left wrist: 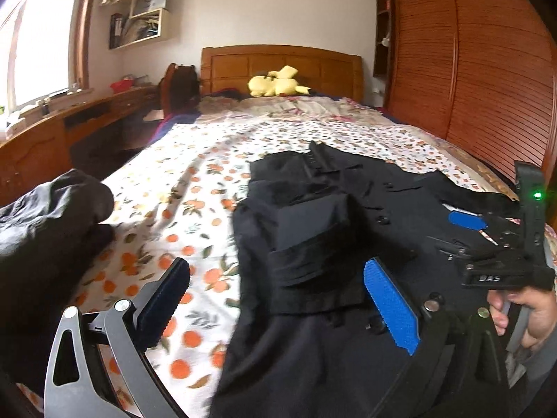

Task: Fold large clothes
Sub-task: 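Grasp the coat's side edge beside the folded sleeve with the right tool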

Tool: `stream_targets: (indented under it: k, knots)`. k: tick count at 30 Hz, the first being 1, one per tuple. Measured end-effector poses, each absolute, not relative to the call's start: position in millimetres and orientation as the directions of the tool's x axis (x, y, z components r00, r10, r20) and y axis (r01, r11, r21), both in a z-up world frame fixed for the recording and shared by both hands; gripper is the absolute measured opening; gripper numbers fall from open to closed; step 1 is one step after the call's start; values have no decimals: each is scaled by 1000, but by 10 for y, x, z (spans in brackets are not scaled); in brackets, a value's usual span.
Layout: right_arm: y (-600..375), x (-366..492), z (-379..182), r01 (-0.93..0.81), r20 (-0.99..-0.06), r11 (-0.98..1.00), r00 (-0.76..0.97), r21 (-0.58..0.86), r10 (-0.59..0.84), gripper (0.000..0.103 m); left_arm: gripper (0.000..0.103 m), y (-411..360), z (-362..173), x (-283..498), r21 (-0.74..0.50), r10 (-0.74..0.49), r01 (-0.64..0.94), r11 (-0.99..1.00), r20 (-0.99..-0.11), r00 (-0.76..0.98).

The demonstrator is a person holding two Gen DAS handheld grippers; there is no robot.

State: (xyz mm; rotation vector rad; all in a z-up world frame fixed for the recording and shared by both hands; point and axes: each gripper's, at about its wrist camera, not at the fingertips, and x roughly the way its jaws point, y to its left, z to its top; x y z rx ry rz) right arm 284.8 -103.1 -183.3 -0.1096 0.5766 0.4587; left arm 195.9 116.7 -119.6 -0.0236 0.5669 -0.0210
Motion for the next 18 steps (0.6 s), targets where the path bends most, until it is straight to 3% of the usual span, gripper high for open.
stream_targets:
  k: [18]
  knots:
    - [-215,2860,-1933,-604,-606,797,630,11,486,80,101,1600,-1203,1637,-60,-21,-13,998,-524,852]
